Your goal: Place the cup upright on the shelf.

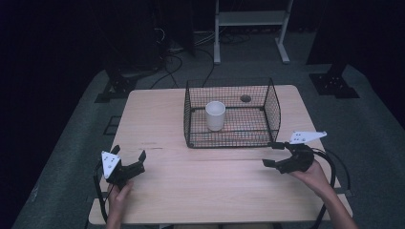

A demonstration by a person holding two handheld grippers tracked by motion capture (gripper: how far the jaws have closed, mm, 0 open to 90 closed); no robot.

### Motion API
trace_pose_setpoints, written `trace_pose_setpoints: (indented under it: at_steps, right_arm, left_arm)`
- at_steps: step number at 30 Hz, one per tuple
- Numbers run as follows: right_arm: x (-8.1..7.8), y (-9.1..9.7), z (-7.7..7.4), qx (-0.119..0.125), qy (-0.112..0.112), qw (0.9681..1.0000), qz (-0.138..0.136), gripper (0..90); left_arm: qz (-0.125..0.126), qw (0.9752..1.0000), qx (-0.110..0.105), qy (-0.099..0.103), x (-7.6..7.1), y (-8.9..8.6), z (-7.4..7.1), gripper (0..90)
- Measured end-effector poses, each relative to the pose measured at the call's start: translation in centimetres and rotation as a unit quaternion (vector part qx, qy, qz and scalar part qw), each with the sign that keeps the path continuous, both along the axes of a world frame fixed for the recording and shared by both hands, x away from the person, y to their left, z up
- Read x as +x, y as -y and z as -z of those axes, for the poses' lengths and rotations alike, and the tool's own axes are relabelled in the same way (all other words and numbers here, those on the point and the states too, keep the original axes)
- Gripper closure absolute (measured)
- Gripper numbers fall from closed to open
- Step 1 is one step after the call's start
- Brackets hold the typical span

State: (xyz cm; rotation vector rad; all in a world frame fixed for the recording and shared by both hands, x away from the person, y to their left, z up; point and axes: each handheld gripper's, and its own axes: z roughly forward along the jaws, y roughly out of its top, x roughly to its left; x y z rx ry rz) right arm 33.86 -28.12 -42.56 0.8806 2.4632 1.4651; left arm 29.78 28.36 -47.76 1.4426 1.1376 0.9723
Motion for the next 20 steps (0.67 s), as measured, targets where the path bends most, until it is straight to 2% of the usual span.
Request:
trace_pose_setpoints:
  at_steps: [7, 10, 15, 20]
  right_arm:
    - [-1.3, 0.7, 0.7, 0.013, 0.007, 0.9998, 0.014, 14.0]
    - [-1.7, 0.9, 1.0, 0.009, 0.012, 0.9997, 0.020, 14.0]
    - [-2.6, 1.2, 1.6, 0.021, 0.017, 0.9991, 0.034, 14.0]
    - [-3.8, 1.5, 2.1, 0.039, 0.035, 0.9971, 0.055, 13.8]
  left_arm:
    - [0.000, 1.0000, 0.000, 0.000, 0.0, 0.0, 0.0, 0.0]
    - [0.000, 1.0000, 0.000, 0.000, 0.0, 0.0, 0.0, 0.0]
    - [0.000, 1.0000, 0.000, 0.000, 0.0, 0.0, 0.0, 0.0]
    - [-0.001, 1.0000, -0.001, 0.000, 0.0, 0.0, 0.0, 0.0]
